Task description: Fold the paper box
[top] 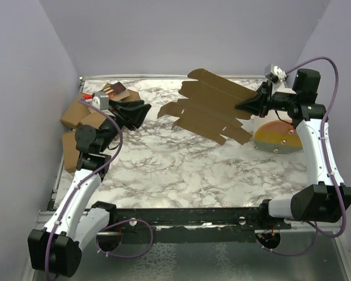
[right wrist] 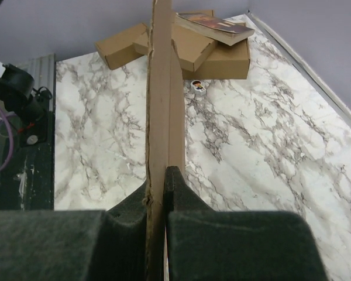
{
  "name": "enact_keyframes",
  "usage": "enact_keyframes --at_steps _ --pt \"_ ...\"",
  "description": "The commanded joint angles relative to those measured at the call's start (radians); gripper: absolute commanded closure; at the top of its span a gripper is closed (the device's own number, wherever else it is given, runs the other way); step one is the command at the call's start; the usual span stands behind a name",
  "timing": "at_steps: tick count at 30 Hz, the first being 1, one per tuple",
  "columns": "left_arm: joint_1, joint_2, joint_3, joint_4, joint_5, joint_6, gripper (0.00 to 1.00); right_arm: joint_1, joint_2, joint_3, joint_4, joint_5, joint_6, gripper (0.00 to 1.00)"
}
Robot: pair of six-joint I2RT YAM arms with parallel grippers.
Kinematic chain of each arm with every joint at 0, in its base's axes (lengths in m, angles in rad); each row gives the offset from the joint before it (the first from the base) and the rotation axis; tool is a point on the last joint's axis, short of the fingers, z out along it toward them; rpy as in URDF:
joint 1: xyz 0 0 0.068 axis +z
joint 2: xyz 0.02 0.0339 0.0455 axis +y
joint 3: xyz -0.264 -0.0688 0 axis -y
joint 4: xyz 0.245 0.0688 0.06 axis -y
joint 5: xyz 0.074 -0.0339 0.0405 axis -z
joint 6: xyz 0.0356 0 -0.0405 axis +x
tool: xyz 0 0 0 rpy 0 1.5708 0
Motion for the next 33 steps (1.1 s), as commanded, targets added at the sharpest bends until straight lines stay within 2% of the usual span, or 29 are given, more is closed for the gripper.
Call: enact_keyframes --at_steps 1,4,8,17,23,33 --pt "0.028 0.081 0.085 -0.160 0.077 0.091 0.58 -0.005 0.001 0.043 -0.193 -0.056 -0.255 0.99" --pt "0.030 0.152 0.149 -0.154 0.194 0.130 0.57 -0.004 0.007 0.058 -0.274 -0.081 -0.345 0.99" --pt "0.029 0.210 0.183 -0.133 0.248 0.192 0.57 -0.002 0.018 0.081 -0.408 -0.110 -0.486 0.99" --pt "0.015 0.272 0.072 0.181 0.300 0.160 0.56 0.023 0.038 0.083 -0.605 -0.120 -0.721 0.99" --pt "-0.031 0.330 0.027 0.323 0.363 0.150 0.56 0.044 0.037 0.071 -0.625 -0.124 -0.748 0.99" --pt "-0.064 0.375 -0.002 0.387 0.436 0.154 0.55 0.061 0.039 0.071 -0.612 -0.108 -0.738 0.99"
